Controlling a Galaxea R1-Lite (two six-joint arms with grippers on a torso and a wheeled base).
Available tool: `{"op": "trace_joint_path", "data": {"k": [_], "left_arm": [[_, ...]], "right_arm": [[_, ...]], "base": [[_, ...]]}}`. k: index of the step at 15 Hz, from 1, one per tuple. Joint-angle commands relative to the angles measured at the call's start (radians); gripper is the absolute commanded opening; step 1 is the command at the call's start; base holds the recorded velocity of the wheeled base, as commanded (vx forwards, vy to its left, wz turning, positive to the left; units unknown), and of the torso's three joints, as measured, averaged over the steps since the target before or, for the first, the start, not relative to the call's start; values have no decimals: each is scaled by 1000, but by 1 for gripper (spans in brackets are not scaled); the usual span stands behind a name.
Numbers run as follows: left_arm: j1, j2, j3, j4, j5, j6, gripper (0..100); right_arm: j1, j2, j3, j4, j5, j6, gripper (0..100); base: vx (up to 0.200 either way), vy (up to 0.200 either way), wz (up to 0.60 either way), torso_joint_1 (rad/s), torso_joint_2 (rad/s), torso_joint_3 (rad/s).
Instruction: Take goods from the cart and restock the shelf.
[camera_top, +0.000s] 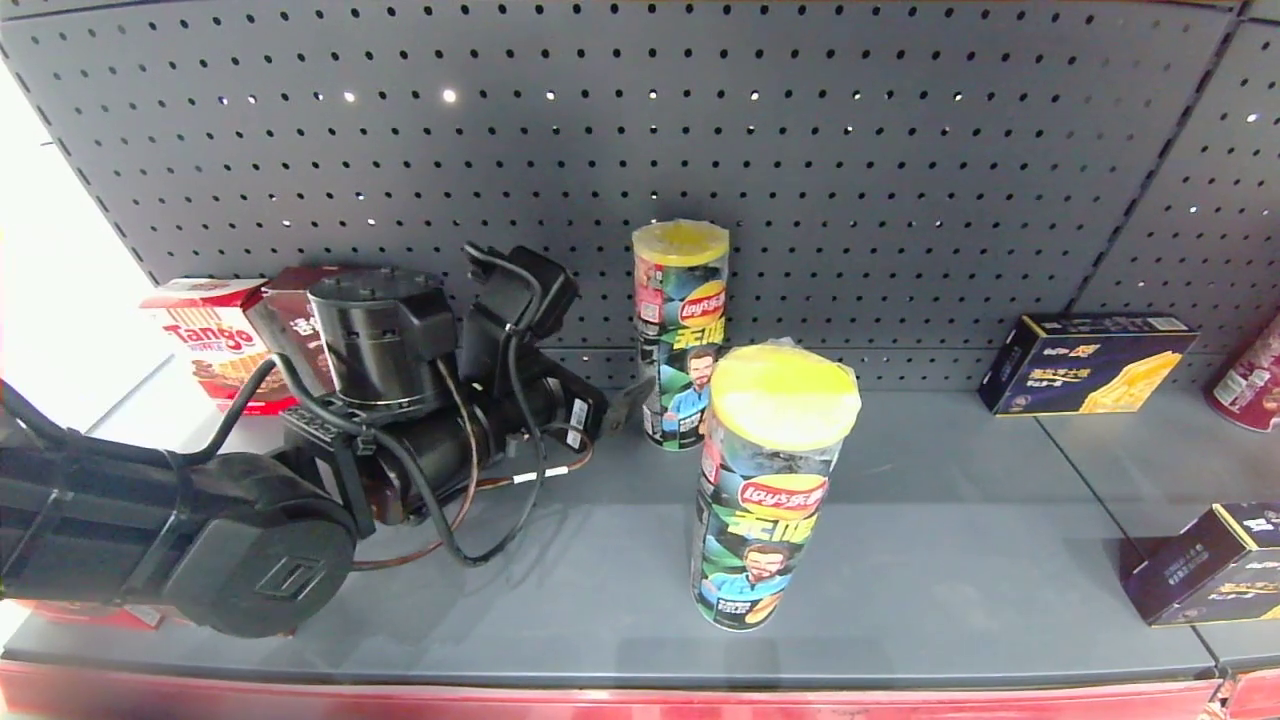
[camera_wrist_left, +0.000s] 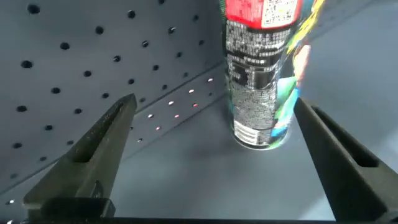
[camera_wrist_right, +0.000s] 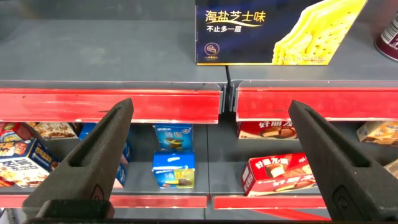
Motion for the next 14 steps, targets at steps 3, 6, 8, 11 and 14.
{"op": "trace_joint_path", "data": {"k": [3,6,8,11,14], "left_arm": [[4,51,-51,21,46,0,100],[4,66,-90,24,75,0,100],[5,83,-122,24,98,0,100],[5,92,-131,24,102,0,100],[9,92,-130,24,115,0,100]], "right_arm": [[0,2,0,0,0,-1,100],[0,0,0,0,0,-1,100],[0,0,0,0,0,-1,100],[0,0,0,0,2,-1,100],[0,0,0,0,0,-1,100]], "base": [[0,0,0,0,0,0],[0,0,0,0,0,0],[0,0,0,0,0,0],[0,0,0,0,0,0],[0,0,0,0,0,0]]}}
